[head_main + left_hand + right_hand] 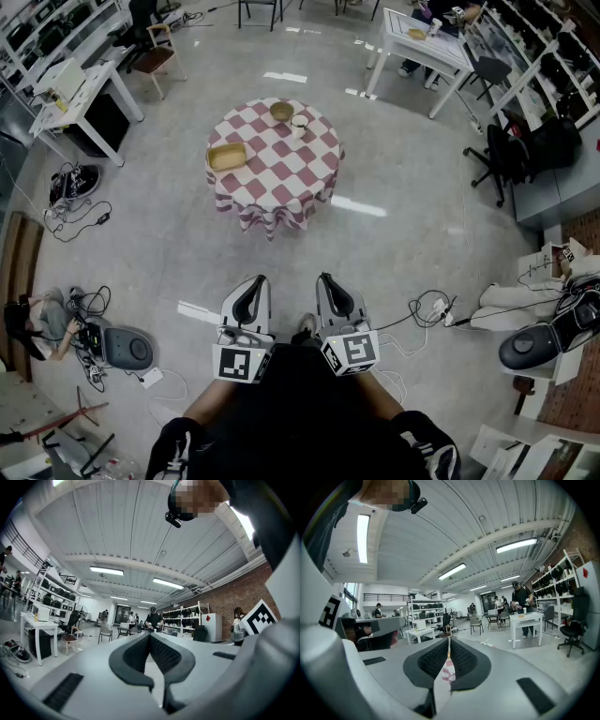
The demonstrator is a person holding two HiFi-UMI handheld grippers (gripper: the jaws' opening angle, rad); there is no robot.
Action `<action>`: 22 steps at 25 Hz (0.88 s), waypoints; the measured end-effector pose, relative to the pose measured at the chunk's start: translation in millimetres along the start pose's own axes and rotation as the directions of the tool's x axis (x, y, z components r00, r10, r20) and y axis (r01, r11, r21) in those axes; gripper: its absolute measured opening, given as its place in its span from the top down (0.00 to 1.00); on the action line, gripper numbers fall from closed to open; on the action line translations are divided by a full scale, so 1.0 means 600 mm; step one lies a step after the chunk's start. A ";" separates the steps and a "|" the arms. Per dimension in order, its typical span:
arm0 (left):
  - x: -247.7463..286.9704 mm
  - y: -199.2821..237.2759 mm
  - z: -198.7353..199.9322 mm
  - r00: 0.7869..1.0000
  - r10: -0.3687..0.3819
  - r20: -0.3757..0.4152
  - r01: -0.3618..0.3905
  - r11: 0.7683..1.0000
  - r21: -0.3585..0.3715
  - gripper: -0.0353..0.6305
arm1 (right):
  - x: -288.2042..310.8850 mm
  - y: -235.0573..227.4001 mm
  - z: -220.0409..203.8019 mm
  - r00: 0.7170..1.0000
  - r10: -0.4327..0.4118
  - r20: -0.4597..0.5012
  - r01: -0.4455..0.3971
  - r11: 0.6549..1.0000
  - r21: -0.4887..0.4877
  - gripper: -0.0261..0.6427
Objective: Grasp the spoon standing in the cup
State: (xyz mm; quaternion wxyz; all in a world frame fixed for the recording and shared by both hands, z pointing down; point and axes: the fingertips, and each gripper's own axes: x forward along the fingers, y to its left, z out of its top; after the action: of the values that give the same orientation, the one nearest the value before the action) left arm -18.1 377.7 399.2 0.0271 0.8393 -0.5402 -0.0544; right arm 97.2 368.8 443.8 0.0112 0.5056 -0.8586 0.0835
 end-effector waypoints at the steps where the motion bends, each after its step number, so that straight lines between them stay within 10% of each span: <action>1: 0.002 0.001 -0.001 1.000 0.000 0.007 0.000 1.000 -0.002 0.93 | 0.002 -0.002 0.000 1.000 -0.001 0.001 0.001 1.000 0.002 0.91; 22: 0.054 -0.070 -0.024 0.997 0.071 0.000 -0.071 0.997 -0.007 0.93 | -0.019 -0.098 0.005 0.998 0.067 0.015 -0.067 0.998 0.021 0.92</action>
State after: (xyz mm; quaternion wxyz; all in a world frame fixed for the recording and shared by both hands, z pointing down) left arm 34.6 365.6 407.3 0.0318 0.8196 -0.5694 -0.0557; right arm 154.0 350.3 447.7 -0.0031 0.4772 -0.8742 0.0893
